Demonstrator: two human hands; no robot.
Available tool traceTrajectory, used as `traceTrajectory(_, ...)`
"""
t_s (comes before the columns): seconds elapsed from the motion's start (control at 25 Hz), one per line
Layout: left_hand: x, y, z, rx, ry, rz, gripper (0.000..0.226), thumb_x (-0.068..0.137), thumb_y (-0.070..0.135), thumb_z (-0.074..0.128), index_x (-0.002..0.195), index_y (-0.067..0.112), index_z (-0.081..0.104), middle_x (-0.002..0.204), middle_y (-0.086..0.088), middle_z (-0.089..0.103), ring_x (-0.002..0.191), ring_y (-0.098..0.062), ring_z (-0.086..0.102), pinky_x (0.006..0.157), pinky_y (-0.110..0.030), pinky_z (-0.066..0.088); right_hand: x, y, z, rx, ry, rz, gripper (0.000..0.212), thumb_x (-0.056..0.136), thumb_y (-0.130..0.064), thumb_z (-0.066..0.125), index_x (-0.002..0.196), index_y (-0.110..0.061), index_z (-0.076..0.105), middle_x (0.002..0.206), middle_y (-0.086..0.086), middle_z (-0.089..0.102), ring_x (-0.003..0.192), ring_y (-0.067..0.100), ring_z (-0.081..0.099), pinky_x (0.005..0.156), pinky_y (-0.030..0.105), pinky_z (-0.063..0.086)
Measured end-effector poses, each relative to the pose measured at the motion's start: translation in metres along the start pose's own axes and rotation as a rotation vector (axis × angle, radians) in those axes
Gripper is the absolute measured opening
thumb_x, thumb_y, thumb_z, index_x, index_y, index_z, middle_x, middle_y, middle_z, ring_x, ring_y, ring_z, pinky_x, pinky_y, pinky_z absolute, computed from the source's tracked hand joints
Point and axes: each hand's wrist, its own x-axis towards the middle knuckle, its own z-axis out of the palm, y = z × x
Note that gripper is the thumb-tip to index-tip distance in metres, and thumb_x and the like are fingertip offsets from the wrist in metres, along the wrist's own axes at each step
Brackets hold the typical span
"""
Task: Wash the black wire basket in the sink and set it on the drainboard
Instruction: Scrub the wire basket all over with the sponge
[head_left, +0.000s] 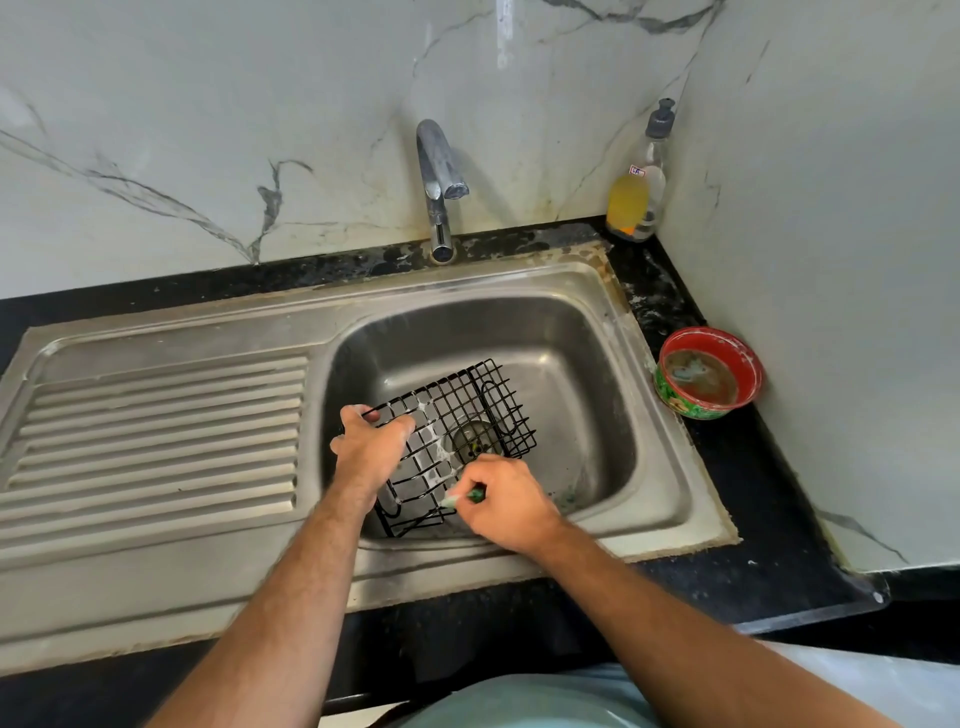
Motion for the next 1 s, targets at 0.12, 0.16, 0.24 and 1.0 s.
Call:
traceTrajectory(0.12,0.003,-0.001,0.000,0.021,0.002,-0.004,0.044,0.087,0.034,0.063,0.122,0.028,0.038,0.132,-0.011,0.047,0.085,-0.012,0.050,0.077,-0.038,0.046,0.004,0.002,-0.003,0.016,0.032,0.008,0.015,0.088,-0.007,0.070,0.083,-0.020,0.071,0.099,-0.007,0.064,0.075,-0.002,0.061,0.060,0.005,0.046)
traceTrajectory(0.16,0.004,-0.002,0.000,0.026,0.000,-0.006,0.045,0.087,0.035,0.063,0.123,0.028,0.038,0.132,-0.011,0.047,0.085,-0.012,0.051,0.076,-0.038,0.046,0.007,0.005,-0.007,0.019,0.061,0.060,0.017,0.089,-0.007,0.070,0.082,-0.022,0.069,0.102,-0.006,0.064,0.070,-0.002,0.059,0.054,0.005,0.044)
traceTrajectory(0.24,0.005,-0.002,0.001,0.028,0.001,-0.012,0.047,0.088,0.035,0.063,0.127,0.027,0.038,0.132,-0.011,0.047,0.084,-0.013,0.052,0.073,-0.037,0.046,0.011,0.007,-0.013,0.001,0.077,0.105,0.015,0.090,-0.008,0.069,0.084,-0.022,0.069,0.105,-0.006,0.063,0.065,-0.002,0.057,0.051,0.004,0.042)
traceTrajectory(1.0,0.009,-0.003,0.003,0.069,0.035,-0.015,0.048,0.087,0.039,0.063,0.127,0.027,0.041,0.131,-0.011,0.050,0.089,-0.013,0.053,0.067,-0.029,0.042,0.065,-0.024,-0.030,0.166,0.173,-0.092,0.018,0.094,-0.023,0.069,0.109,-0.016,0.076,0.118,0.000,0.071,0.101,0.006,0.066,0.095,0.020,0.052)
